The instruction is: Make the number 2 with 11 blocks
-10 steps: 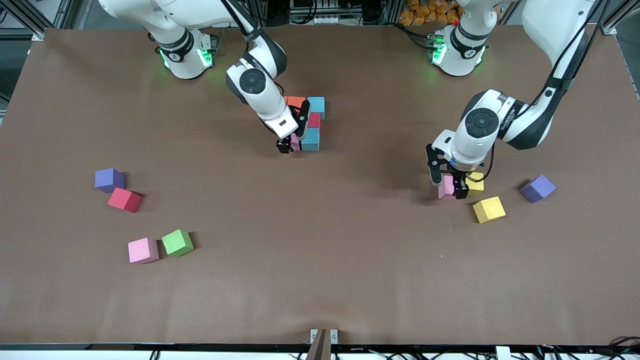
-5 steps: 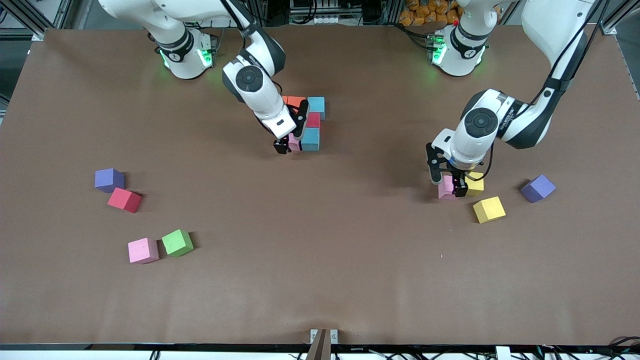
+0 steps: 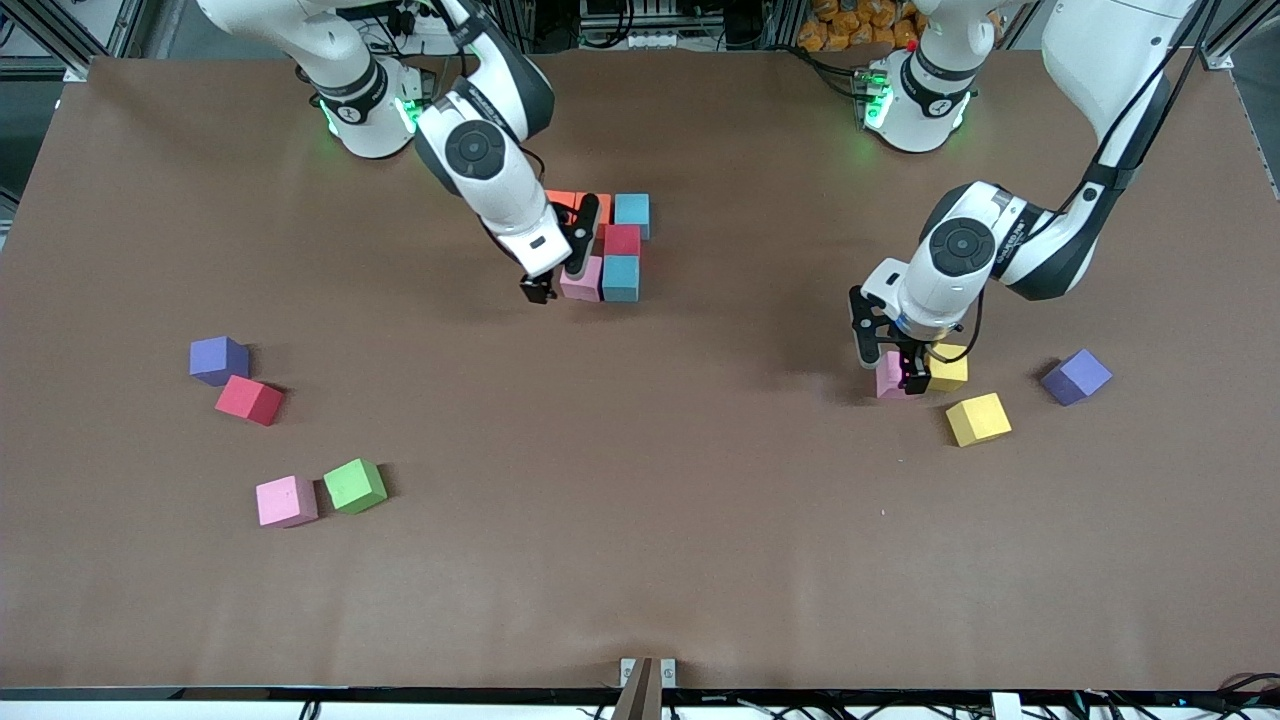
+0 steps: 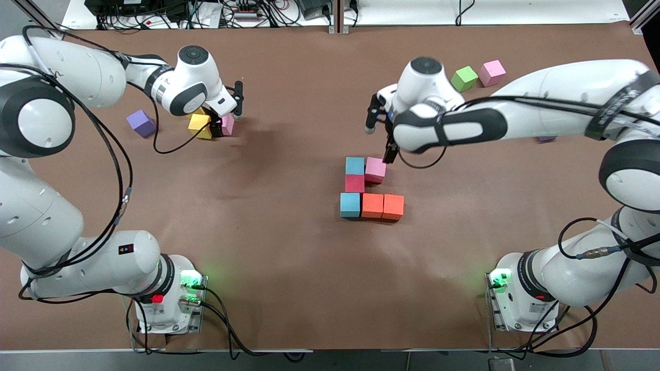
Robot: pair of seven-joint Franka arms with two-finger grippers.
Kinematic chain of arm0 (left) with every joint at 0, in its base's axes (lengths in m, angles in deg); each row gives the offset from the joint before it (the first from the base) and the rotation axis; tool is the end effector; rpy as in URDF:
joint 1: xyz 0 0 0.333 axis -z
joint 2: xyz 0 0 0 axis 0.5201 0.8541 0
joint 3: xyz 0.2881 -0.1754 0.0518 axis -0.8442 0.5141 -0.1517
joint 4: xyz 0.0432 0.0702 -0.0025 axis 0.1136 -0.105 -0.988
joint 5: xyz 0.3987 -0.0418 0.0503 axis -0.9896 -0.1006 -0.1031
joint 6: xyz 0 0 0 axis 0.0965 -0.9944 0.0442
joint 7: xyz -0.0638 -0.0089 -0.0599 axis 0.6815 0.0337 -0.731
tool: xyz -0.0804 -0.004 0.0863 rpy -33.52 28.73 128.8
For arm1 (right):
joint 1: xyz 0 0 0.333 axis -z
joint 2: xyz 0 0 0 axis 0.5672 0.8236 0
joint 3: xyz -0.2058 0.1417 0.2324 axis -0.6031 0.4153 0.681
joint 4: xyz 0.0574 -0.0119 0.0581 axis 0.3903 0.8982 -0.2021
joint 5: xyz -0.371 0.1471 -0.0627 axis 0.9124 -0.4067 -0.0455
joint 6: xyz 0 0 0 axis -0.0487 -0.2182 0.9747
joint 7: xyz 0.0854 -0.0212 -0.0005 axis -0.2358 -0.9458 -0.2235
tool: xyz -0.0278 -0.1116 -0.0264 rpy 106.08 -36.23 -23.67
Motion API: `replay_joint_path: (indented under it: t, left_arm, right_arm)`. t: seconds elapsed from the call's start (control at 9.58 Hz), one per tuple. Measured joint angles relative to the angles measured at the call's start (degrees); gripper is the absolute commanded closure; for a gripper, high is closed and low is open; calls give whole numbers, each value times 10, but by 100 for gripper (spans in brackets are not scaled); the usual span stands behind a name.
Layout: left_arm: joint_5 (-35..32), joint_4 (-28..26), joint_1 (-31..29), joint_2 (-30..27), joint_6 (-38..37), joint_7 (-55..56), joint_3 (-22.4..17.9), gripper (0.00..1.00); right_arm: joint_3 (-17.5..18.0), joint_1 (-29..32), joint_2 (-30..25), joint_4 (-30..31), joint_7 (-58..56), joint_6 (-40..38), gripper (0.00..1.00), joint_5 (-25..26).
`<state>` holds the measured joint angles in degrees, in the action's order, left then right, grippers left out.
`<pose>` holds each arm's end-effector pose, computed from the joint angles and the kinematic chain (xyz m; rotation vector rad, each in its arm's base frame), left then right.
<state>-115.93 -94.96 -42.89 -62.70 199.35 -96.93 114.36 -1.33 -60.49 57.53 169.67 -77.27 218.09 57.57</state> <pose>0.5166 -0.1433 0.2205 -2.1851 2.0665 0.0749 0.4194 0.3614 0.2957 -2.3982 -1.8055 0.0038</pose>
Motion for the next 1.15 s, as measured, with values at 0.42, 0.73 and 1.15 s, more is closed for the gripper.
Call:
replay_joint_path:
  t: [0.42, 0.73, 1.15]
  left_arm:
    - [0, 1, -2, 0, 5, 0, 0, 0]
    - [0, 5, -8, 0, 7, -2, 0, 0]
    - [-1, 8, -9, 13, 16, -2, 0, 0]
  right_arm:
    - [-79, 119, 15, -67, -62, -25, 0, 3]
    - [-84, 247, 61, -111, -108, -21, 0, 3]
    - [-108, 264, 139, -190, -30, -10, 0, 1]
